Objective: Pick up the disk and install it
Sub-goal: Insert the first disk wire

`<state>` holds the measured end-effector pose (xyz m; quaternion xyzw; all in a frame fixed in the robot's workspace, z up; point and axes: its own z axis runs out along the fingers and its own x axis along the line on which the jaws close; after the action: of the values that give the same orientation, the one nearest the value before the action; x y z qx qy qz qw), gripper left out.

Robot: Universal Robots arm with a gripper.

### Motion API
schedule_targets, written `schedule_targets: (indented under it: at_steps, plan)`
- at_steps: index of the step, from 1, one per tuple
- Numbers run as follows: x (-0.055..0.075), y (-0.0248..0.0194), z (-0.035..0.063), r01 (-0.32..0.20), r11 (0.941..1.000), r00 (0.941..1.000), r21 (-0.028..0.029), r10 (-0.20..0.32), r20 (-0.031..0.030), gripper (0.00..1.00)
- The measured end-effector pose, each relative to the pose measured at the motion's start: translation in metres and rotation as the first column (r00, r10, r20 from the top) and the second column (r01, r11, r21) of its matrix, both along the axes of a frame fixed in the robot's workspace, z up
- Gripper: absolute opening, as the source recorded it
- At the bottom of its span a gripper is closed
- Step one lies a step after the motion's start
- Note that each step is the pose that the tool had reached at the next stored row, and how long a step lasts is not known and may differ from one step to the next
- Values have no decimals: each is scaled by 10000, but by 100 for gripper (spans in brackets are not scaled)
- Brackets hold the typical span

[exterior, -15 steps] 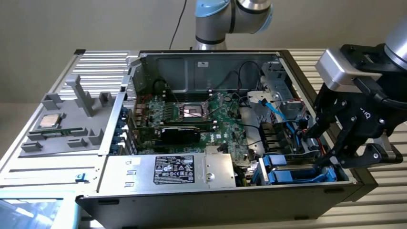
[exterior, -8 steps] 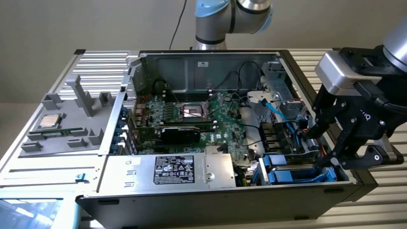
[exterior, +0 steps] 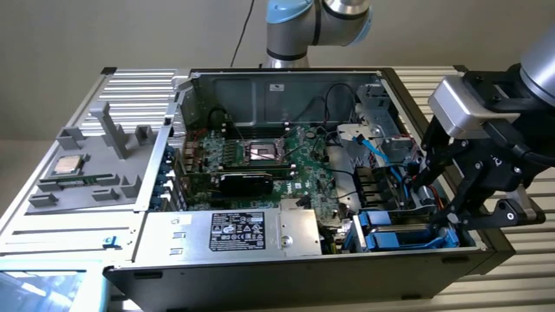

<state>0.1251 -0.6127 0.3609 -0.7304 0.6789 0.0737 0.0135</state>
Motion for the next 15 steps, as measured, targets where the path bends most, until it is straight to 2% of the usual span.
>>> schedule_targets:
  at_steps: [4, 6, 7, 10, 13, 15]
  plan:
    - [0, -15, -8, -431, 9991, 9991, 1, 431, 33, 56]
    - [1, -23, -13, -660, 9978, 9978, -5, 660, 81, 56]
    - [1, -26, -16, -772, 9970, 9969, -9, 772, 125, 56]
    - [-3, -30, -20, -1038, 9946, 9940, -28, 1038, 357, 56]
    - [-4, -30, -21, -1051, 9945, 9938, -26, 1051, 365, 56]
    - [-46, -38, -21, -1049, 9945, 9938, -6, 1048, 369, 56]
